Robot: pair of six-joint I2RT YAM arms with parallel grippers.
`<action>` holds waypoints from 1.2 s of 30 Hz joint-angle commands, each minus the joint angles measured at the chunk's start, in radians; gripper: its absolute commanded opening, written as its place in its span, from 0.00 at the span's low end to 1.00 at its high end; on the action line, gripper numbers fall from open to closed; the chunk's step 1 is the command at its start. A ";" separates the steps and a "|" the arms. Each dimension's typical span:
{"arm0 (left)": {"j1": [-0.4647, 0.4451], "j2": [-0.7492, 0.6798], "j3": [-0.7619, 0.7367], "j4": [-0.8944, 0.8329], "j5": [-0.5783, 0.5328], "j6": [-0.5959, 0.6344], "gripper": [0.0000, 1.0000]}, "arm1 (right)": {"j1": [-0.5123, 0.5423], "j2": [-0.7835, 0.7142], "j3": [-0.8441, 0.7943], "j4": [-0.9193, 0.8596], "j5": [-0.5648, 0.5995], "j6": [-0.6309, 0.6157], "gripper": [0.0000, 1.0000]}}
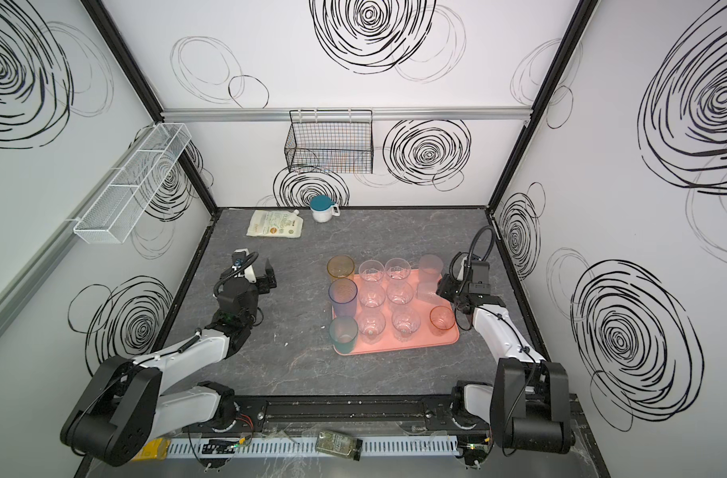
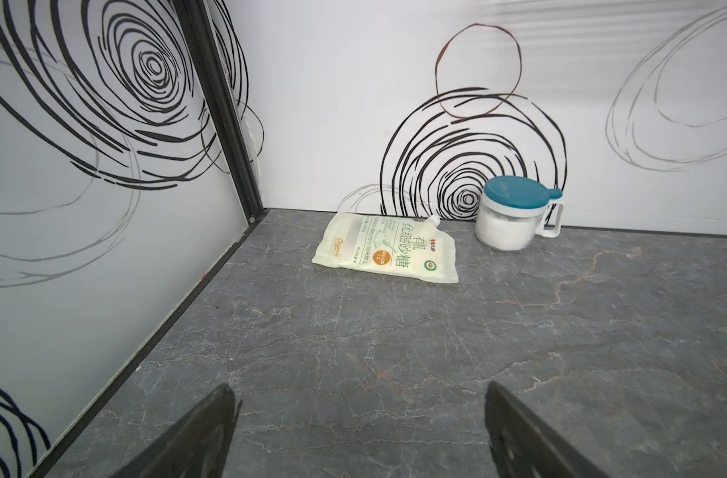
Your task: Place the glasses into the tray
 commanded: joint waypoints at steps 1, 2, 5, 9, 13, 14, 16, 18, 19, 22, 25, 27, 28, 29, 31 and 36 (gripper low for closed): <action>-0.007 -0.021 0.024 0.004 -0.012 -0.009 0.96 | 0.000 0.014 0.010 0.007 -0.048 -0.005 0.58; -0.010 -0.023 0.022 0.003 -0.010 -0.004 0.96 | 0.002 0.019 0.010 0.007 -0.051 -0.005 0.57; -0.018 -0.024 0.019 0.000 -0.023 0.009 0.96 | 0.006 0.031 0.011 0.003 -0.060 -0.007 0.55; -0.020 -0.032 0.019 -0.006 -0.019 0.003 0.96 | 0.017 0.038 0.009 -0.005 -0.068 -0.008 0.53; -0.026 -0.034 0.019 -0.007 -0.012 -0.002 0.96 | 0.022 0.042 -0.001 0.000 -0.069 -0.010 0.51; -0.028 -0.036 0.018 -0.006 -0.013 -0.002 0.96 | 0.024 0.043 0.000 0.000 -0.070 -0.010 0.50; -0.027 -0.039 0.016 -0.007 -0.015 -0.003 0.96 | 0.026 0.047 -0.001 0.004 -0.071 -0.016 0.49; -0.029 -0.041 0.017 -0.010 -0.012 -0.006 0.96 | 0.027 0.060 -0.002 0.012 -0.071 -0.019 0.49; -0.032 -0.043 0.019 -0.015 -0.010 -0.008 0.96 | 0.027 0.068 0.000 0.017 -0.071 -0.022 0.48; -0.054 -0.044 0.040 -0.049 -0.011 0.002 0.96 | 0.031 0.098 0.023 0.017 -0.075 -0.028 0.47; -0.107 -0.052 0.071 -0.083 -0.036 0.026 0.96 | 0.045 0.133 0.054 -0.011 -0.079 -0.037 0.45; -0.136 -0.061 0.090 -0.100 -0.041 0.030 0.96 | 0.057 0.145 0.053 -0.011 -0.067 -0.043 0.43; -0.144 -0.065 0.095 -0.105 -0.038 0.030 0.96 | 0.059 0.146 0.052 -0.011 -0.062 -0.044 0.42; -0.150 -0.069 0.099 -0.110 -0.039 0.028 0.96 | 0.059 0.144 0.048 -0.008 -0.064 -0.046 0.41; -0.158 -0.076 0.103 -0.112 -0.039 0.026 0.96 | 0.060 0.141 0.045 -0.009 -0.059 -0.048 0.40; -0.173 -0.086 0.105 -0.114 -0.026 0.011 0.96 | 0.077 0.126 0.058 -0.036 -0.063 -0.054 0.29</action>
